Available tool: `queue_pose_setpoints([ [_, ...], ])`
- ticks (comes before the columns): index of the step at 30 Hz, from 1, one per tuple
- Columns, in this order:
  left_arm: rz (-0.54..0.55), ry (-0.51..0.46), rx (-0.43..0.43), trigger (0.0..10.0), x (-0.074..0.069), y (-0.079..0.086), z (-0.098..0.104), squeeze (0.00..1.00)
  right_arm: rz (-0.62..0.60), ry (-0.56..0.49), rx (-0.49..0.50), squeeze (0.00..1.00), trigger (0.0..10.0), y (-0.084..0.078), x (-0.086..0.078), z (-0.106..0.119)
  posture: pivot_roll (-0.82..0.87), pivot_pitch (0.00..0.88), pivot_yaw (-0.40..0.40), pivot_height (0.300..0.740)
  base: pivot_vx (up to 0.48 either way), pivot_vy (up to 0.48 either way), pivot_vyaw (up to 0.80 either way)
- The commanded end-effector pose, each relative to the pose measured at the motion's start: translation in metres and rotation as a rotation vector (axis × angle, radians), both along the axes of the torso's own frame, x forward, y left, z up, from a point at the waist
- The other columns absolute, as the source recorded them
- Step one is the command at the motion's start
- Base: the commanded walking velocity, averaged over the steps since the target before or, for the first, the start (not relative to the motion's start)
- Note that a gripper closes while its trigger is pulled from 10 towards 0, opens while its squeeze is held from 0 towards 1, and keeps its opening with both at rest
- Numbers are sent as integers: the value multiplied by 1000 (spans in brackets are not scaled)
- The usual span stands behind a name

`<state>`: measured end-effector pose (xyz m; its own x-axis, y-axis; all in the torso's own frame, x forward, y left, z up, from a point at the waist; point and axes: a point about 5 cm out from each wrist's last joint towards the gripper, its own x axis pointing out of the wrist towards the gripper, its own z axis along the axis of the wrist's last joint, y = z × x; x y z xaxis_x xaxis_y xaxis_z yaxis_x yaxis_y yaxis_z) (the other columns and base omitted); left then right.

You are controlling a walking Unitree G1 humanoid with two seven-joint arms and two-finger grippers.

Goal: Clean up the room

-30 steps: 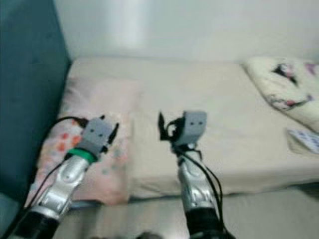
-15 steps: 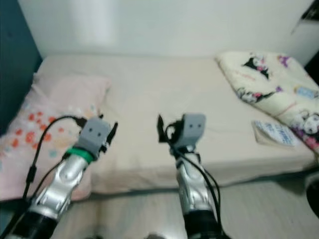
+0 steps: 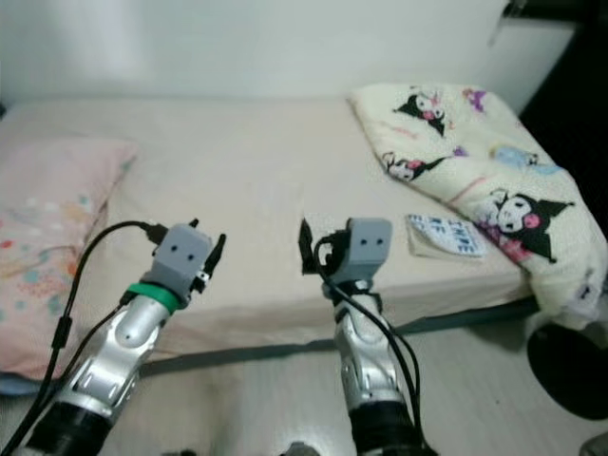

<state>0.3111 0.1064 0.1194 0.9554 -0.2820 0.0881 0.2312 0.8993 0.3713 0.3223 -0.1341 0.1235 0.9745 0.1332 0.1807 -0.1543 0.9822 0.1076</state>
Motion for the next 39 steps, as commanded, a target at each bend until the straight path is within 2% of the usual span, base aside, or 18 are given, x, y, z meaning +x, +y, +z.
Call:
queue_pose_setpoints([
  [1,-17,3,12,10000,-1,-4,-1,0,-15,7,-2,0,10000,-4,0,-1,-60,33,5,736,0,-450,0],
  [39,-21,7,15,10000,0,-5,-1,0,-10,3,-14,0,10000,-3,-1,-1,-65,30,8,736,0,-418,0],
])
